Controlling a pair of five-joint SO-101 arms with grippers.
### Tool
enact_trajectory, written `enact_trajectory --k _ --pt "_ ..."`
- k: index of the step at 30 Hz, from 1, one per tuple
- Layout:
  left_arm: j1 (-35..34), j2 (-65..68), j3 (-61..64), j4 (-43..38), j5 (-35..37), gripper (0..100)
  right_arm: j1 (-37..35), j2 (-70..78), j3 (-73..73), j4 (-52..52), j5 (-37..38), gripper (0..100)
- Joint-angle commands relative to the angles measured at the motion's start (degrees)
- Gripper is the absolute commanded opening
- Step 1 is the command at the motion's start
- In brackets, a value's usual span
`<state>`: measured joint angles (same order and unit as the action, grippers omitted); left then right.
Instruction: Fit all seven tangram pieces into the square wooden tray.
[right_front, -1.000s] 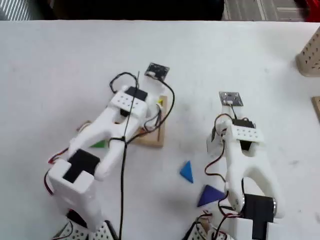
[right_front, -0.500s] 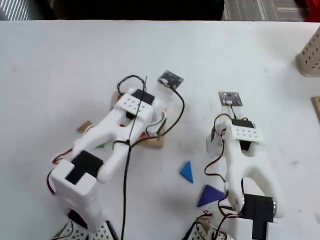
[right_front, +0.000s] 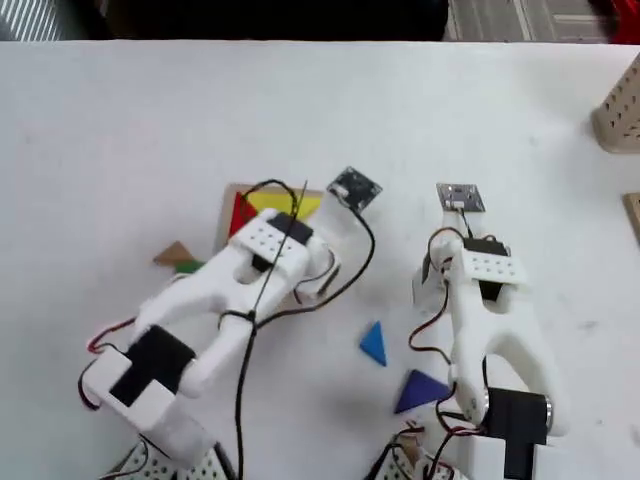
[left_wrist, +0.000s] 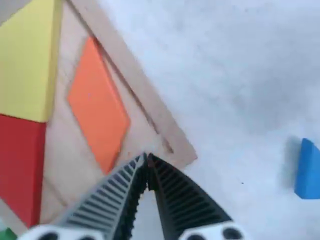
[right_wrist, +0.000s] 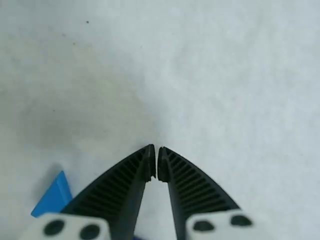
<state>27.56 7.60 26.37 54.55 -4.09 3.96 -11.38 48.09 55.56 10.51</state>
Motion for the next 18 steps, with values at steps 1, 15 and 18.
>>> enact_trajectory --k 1,15,18 --pt "-1.0 -3.5 0.5 -6.7 2.5 2 -0.7 -2.1 -0.2 -0.7 0.8 2.4" --pt "-8.5 -4.4 6.5 -2.5 14.5 2 -0.7 -2.1 -0.2 -0.7 0.8 2.4" --pt "-8.7 -9.4 8.3 -1.1 14.5 2 -0.7 -2.1 -0.2 -0.7 0.8 2.4"
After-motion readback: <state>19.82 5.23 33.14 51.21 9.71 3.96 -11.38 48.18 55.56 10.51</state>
